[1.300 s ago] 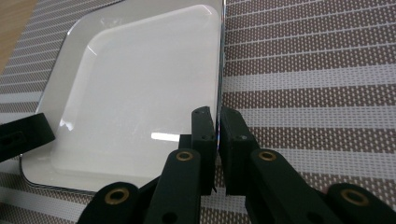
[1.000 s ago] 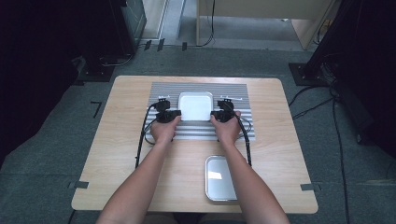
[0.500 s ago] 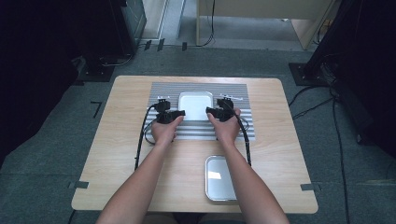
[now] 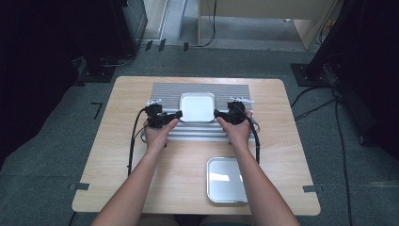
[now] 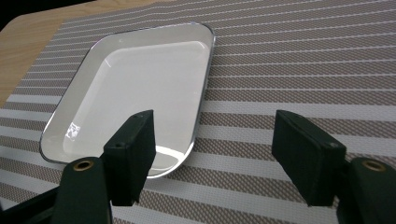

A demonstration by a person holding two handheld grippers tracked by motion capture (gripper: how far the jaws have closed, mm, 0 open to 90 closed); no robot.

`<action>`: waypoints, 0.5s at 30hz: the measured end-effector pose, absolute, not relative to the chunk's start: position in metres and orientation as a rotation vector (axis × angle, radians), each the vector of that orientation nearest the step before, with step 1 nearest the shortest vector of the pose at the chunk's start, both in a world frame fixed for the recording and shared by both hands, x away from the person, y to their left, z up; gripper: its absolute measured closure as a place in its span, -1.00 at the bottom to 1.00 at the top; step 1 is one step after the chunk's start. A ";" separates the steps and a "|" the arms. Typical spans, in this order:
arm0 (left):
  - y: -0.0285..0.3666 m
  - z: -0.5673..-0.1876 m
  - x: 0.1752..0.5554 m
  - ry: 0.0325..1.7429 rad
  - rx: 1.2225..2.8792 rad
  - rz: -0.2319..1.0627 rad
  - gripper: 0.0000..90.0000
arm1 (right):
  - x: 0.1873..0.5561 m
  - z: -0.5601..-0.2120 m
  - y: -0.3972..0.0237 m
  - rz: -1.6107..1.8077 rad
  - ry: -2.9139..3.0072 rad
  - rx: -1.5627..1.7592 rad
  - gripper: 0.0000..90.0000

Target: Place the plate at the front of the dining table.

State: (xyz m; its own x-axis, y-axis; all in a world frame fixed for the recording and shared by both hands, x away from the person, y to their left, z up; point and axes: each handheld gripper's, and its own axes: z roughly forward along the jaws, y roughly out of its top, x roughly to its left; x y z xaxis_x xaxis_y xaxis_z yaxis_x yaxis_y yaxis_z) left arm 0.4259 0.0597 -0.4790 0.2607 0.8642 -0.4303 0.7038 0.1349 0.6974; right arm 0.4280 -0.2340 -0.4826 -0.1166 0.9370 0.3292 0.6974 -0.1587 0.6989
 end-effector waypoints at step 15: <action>0.087 -0.480 0.392 1.468 1.652 0.272 -0.61 | 0.389 -0.476 -0.251 1.137 1.908 1.639 -0.45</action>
State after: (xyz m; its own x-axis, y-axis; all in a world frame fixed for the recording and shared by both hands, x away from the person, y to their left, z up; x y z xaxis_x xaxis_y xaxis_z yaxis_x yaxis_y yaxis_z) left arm 0.3921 0.0873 -0.4801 0.2766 0.8842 -0.3763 0.6906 0.0895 0.7177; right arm 0.3895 -0.2515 -0.4759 -0.2485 0.9445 0.2148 0.6384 -0.0071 0.7697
